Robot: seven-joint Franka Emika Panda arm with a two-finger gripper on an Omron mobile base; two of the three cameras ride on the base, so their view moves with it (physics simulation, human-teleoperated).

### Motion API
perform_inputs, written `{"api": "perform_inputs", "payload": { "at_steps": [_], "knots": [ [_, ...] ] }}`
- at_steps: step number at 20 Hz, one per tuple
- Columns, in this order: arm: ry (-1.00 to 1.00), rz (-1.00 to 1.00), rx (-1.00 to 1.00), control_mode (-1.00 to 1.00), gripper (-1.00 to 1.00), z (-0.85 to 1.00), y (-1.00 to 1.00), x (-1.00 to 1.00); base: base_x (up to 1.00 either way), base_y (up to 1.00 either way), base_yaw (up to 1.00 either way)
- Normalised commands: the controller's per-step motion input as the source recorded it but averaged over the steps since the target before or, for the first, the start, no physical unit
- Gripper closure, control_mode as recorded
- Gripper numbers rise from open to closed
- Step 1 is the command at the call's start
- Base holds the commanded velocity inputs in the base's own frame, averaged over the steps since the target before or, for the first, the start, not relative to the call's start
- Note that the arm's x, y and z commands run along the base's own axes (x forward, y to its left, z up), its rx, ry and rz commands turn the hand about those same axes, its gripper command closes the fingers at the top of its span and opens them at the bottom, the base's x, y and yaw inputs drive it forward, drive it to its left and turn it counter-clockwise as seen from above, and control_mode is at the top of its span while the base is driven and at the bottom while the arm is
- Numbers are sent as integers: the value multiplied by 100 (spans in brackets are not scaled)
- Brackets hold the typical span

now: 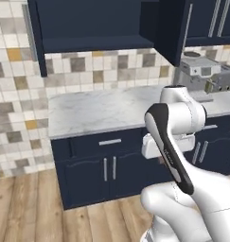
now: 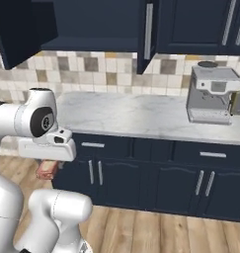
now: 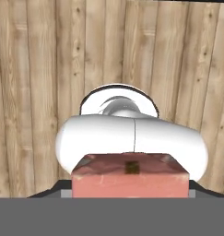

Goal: Pick up the bar soap and sponge from the sink, and place them back in the cabinet, and close the cabinet doors.

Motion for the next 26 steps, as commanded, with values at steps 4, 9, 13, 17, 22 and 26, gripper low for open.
{"api": "perform_inputs", "payload": {
  "at_steps": [4, 9, 13, 17, 22, 26],
  "knots": [
    [0, 0, 0, 100, 100, 0, 0, 0, 60, 26, 0],
    [0, 0, 0, 100, 100, 0, 0, 0, 67, 19, 0],
    [0, 0, 0, 100, 100, 0, 0, 0, 65, 23, 0],
    [0, 0, 0, 100, 100, 0, 0, 0, 61, 18, 0],
    [0, 0, 0, 100, 100, 0, 0, 0, 57, 12, 0],
    [0, 0, 0, 100, 100, 0, 0, 0, 57, 19, 0]
  ]
}}
